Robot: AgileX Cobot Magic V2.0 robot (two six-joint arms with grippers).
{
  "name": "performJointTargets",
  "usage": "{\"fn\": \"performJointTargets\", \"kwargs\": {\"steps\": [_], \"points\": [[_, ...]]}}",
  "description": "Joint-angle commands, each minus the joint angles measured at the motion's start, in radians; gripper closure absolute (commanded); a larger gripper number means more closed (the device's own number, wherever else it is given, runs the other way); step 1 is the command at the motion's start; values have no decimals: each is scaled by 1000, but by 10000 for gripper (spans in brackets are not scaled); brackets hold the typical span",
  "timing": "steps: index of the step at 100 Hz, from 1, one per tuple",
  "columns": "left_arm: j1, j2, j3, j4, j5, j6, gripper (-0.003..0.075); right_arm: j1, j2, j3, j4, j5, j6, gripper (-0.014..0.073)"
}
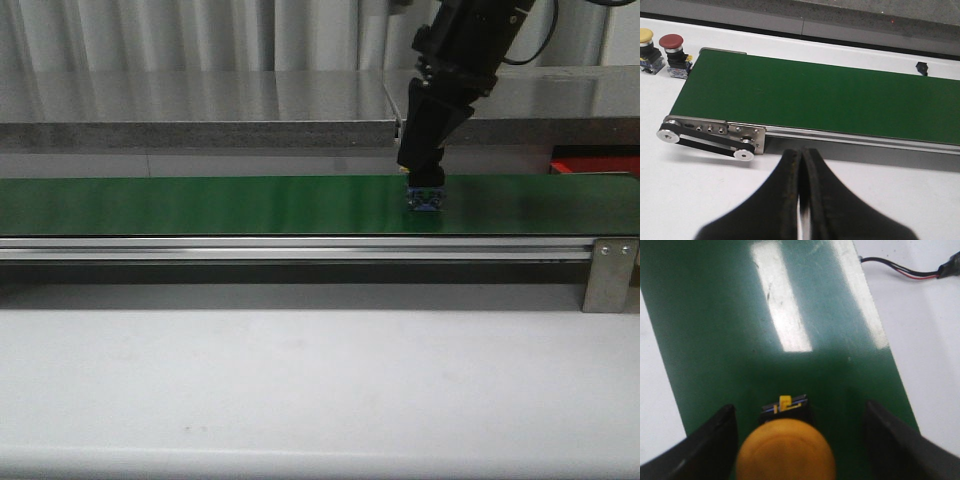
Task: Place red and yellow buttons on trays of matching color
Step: 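Lower the right gripper onto the yellow button and close it, then lift the yellow button and carry it toward the yellow tray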
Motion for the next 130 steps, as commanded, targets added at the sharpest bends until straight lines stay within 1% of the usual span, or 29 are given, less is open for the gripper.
{"fn": "performJointTargets", "kwargs": {"steps": [1, 3, 14, 19, 21, 27, 39, 53, 68, 87, 97, 107, 116, 130], "points": [[-7, 1, -28, -24, -57, -3, 741, -5, -59, -21, 28, -22, -8, 143], [-7, 1, -28, -24, -57, -3, 741, -5, -60, -21, 26, -22, -8, 164], [-7, 1, -28, -24, -57, -3, 741, -7, -68, -21, 14, -16, -7, 390], [-7, 1, -28, -24, -57, -3, 741, -10, -72, -21, 14, -10, -7, 470], [-7, 1, -28, -24, -57, -3, 741, -10, -76, -21, 14, -9, -7, 496], [-7, 1, -28, -24, -57, -3, 741, -15, -90, -21, 14, -2, -7, 534], [-7, 1, -28, -24, -57, -3, 741, -35, -132, -21, 13, 13, 9, 532], [-7, 1, -28, -24, -57, -3, 741, -100, -195, -21, 13, 53, 60, 532], [-7, 1, -28, -24, -57, -3, 741, -216, -248, -21, 26, 119, 125, 532], [-7, 1, -28, -24, -57, -3, 741, -378, -291, 10, 30, 130, 210, 532], [-7, 1, -28, -24, -57, -3, 741, -458, -310, 59, 44, 129, 221, 532], [-7, 1, -28, -24, -57, -3, 741, -538, -331, 121, 68, 112, 222, 532], [-7, 1, -28, -24, -57, -3, 741, -609, -362, 194, 87, 68, 226, 532], [-7, 1, -28, -24, -57, -3, 741, -710, -427, 328, 94, -83, 270, 532]]}}
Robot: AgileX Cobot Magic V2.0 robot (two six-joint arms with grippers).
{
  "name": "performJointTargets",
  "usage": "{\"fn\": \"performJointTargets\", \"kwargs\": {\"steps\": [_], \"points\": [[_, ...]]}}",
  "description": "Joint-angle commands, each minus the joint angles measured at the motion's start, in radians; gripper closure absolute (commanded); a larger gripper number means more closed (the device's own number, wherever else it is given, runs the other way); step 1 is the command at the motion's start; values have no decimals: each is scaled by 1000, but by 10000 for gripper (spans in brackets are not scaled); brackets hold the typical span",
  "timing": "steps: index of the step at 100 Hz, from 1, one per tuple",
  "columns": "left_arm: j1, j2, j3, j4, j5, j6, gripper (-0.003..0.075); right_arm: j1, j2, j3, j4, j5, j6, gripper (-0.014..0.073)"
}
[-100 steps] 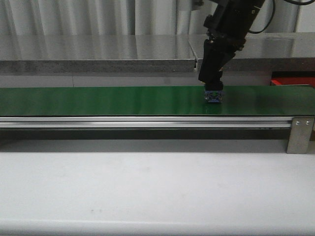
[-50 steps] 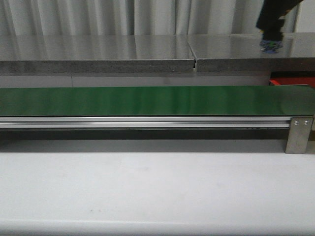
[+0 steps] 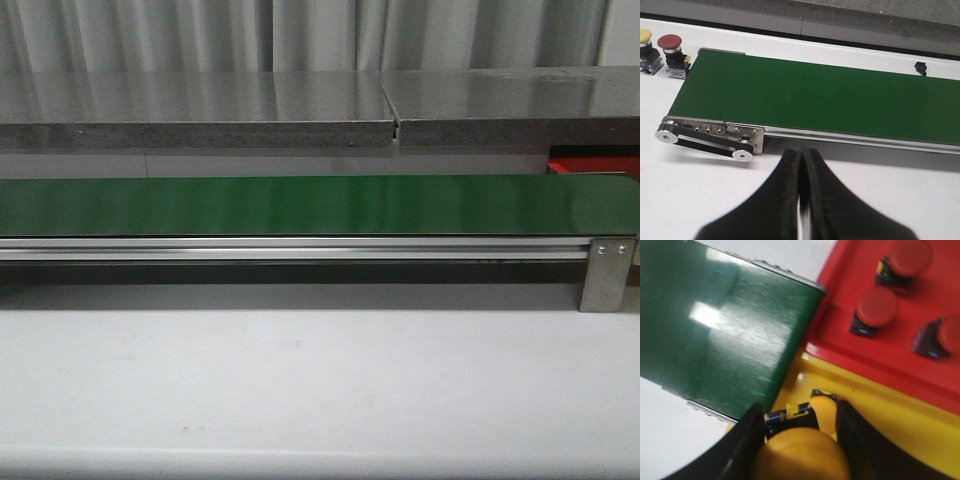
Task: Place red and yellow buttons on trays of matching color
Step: 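Lift the yellow button and carry it toward the yellow tray, then lower the yellow button into the yellow tray and open the right gripper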
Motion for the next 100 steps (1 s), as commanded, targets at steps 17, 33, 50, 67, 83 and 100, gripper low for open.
{"fn": "performJointTargets", "kwargs": {"steps": [17, 33, 50, 67, 83, 100], "points": [[-7, 1, -28, -24, -57, -3, 741, -144, -143, 228, 55, -338, 45, 532], [-7, 1, -28, -24, -57, -3, 741, -160, -143, 375, 74, -522, 46, 532], [-7, 1, -28, -24, -57, -3, 741, -135, -128, 436, 94, -640, 46, 532], [-7, 1, -28, -24, -57, -3, 741, -108, -82, 437, 94, -677, 46, 532], [-7, 1, -28, -24, -57, -3, 741, -102, -35, 437, 94, -676, 46, 532], [-7, 1, -28, -24, -57, -3, 741, -102, -8, 438, 94, -673, 46, 532]]}}
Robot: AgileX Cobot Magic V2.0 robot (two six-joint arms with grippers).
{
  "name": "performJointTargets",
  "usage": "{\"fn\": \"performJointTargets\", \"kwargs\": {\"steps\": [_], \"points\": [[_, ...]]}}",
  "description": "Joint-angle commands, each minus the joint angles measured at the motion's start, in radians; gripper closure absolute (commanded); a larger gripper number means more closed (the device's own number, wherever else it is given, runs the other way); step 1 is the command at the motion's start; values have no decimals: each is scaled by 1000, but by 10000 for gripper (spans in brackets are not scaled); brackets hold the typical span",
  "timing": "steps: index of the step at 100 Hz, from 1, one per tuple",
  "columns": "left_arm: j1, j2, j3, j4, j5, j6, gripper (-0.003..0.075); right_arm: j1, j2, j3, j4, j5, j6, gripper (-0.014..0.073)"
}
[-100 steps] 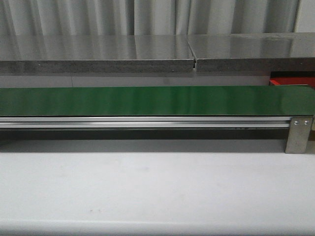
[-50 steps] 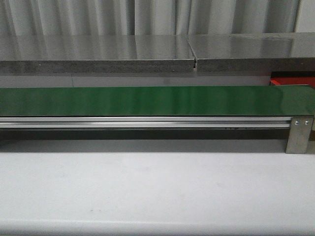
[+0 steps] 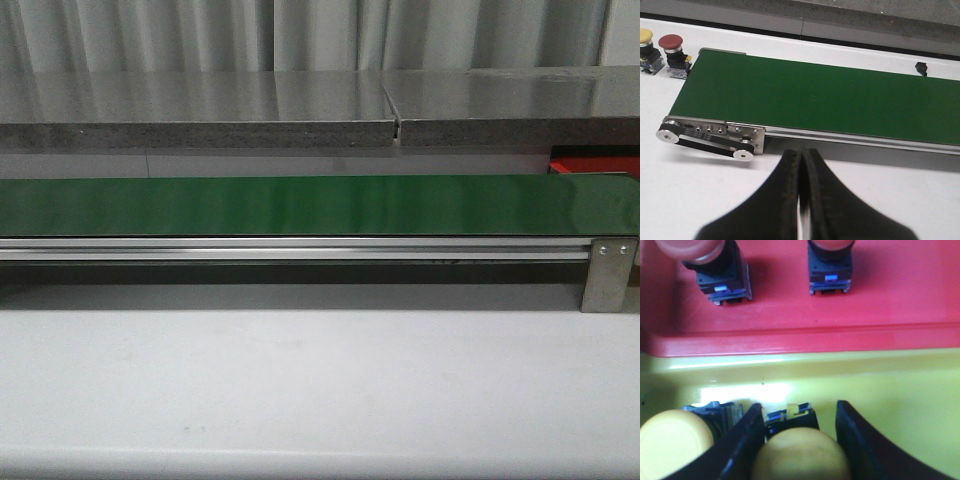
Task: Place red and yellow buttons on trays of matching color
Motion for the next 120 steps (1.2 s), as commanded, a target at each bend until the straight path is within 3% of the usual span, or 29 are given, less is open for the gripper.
{"fn": "performJointTargets", "kwargs": {"steps": [1, 32, 39, 54, 66, 99, 120], "points": [[-7, 1, -28, -24, -57, -3, 741, -2, -37, -19, 21, -34, -3, 532], [-7, 1, -28, -24, -57, -3, 741, -2, -7, -16, 21, -25, -3, 498], [-7, 1, -28, -24, -57, -3, 741, -2, -7, -16, 22, -26, -3, 424], [-7, 1, -28, -24, -57, -3, 741, -2, -12, -16, 53, -29, -3, 118], [-7, 1, -28, -24, -57, -3, 741, -2, -35, -17, 63, -32, -3, -15], [-7, 1, -28, -24, -57, -3, 741, 17, -211, -23, 101, -38, -3, -10], [-7, 1, -28, -24, -57, -3, 741, 113, -363, -15, 100, -24, -3, -10]]}}
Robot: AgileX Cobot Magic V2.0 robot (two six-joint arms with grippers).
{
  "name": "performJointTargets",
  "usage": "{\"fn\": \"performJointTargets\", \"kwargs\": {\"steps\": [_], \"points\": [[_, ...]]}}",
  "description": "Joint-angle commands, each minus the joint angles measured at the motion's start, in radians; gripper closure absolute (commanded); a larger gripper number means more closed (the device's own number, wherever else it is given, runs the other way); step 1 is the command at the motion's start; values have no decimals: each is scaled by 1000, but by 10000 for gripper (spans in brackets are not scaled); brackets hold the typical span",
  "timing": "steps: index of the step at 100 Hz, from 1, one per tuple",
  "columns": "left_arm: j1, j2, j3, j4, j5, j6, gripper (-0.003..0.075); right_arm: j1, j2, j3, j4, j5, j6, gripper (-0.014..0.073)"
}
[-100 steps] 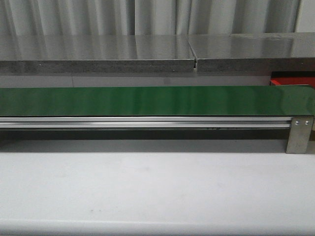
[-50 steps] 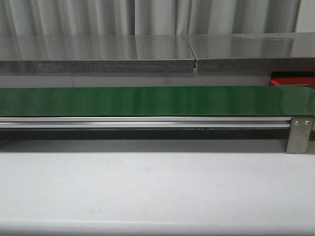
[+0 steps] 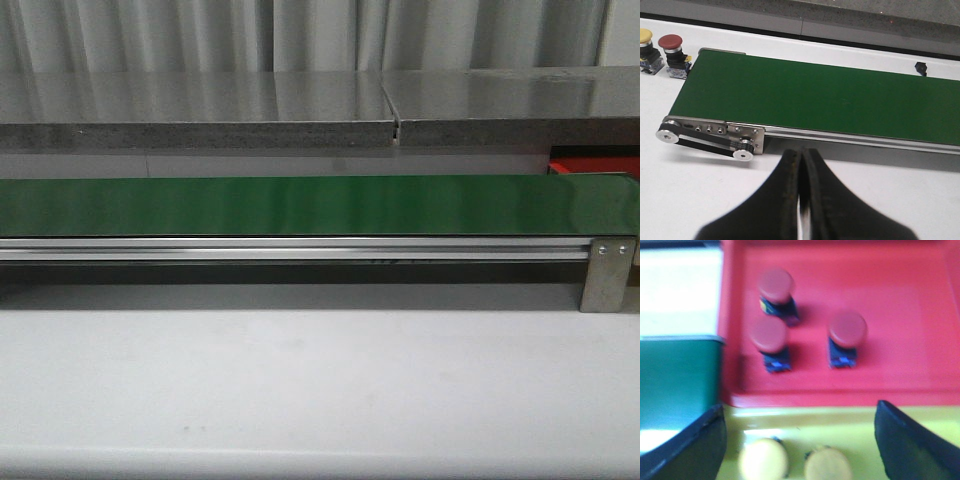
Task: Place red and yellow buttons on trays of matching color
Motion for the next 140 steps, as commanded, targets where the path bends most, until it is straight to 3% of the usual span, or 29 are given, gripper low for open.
{"fn": "performJointTargets", "kwargs": {"steps": [1, 36, 45, 57, 76, 81, 140], "points": [[-7, 1, -28, -24, -57, -3, 741, 45, -106, -19, 29, -17, -5, -10], [-7, 1, -28, -24, -57, -3, 741, 303, -350, 157, 15, -37, -47, -10], [-7, 1, -28, -24, -57, -3, 741, 343, -408, 227, 14, -44, -47, 34], [-7, 1, -28, -24, -57, -3, 741, 350, -484, 314, 15, -71, -29, 216], [-7, 1, -28, -24, -57, -3, 741, 350, -590, 390, 15, -82, -27, 641], [-7, 1, -28, -24, -69, -3, 741, 350, -615, 397, 15, -82, -27, 716], [-7, 1, -28, -26, -120, -3, 741, 350, -643, 401, 15, -42, -27, 703]]}}
